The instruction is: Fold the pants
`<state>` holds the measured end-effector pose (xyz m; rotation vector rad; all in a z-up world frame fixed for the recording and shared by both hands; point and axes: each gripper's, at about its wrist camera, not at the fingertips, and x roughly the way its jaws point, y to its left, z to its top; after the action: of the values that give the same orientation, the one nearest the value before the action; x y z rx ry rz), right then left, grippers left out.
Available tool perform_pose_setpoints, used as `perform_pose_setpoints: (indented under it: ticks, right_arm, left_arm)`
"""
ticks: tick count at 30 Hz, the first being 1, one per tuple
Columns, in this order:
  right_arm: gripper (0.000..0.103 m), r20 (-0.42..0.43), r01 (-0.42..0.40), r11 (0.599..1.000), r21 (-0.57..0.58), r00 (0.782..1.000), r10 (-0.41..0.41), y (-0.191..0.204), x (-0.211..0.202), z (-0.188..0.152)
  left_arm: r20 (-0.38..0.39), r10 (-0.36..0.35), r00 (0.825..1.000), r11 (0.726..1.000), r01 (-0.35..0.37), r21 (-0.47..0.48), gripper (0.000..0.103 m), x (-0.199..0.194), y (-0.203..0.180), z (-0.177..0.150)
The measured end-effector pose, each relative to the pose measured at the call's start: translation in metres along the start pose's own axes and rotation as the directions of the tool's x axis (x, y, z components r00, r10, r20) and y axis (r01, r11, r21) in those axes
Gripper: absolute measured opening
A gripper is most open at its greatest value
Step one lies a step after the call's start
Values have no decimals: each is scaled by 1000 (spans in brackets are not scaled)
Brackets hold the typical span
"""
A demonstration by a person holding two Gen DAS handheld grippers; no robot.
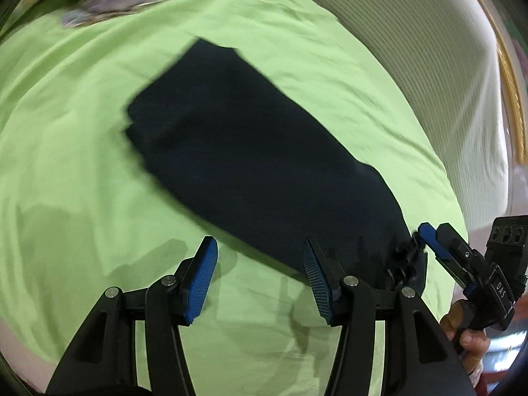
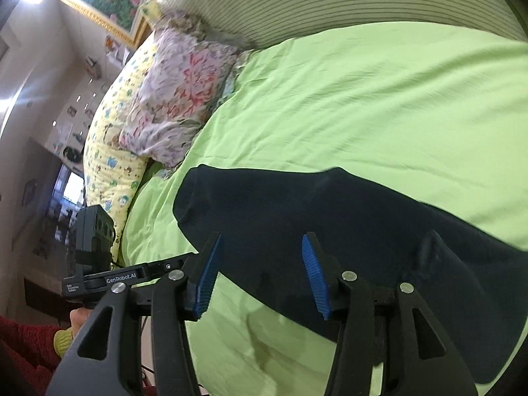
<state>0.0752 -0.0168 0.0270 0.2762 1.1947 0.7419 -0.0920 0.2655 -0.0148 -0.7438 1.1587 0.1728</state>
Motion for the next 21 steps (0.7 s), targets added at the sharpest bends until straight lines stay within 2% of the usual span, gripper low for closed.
perform_pose_setpoints:
  ticks: [6, 9, 14, 21]
  right_arm:
    - [53, -56, -25, 997, -72, 998, 21, 22, 28, 17]
    - [54, -86, -36, 994, -107, 996, 27, 33, 43, 25]
    - [56, -137, -41, 983, -178, 990, 17, 48, 67, 39]
    - [56, -201, -60, 966, -250, 979, 9, 60, 104, 68]
  left_arm:
    - [30, 23, 999, 993, -19, -116, 63, -14, 43, 6]
    - [41, 26, 999, 984, -19, -177, 64, -15, 60, 7]
    - [33, 20, 999, 972, -11, -235, 64, -9, 68, 10]
    - [23, 11, 1000, 963, -4, -270, 64, 5, 72, 21]
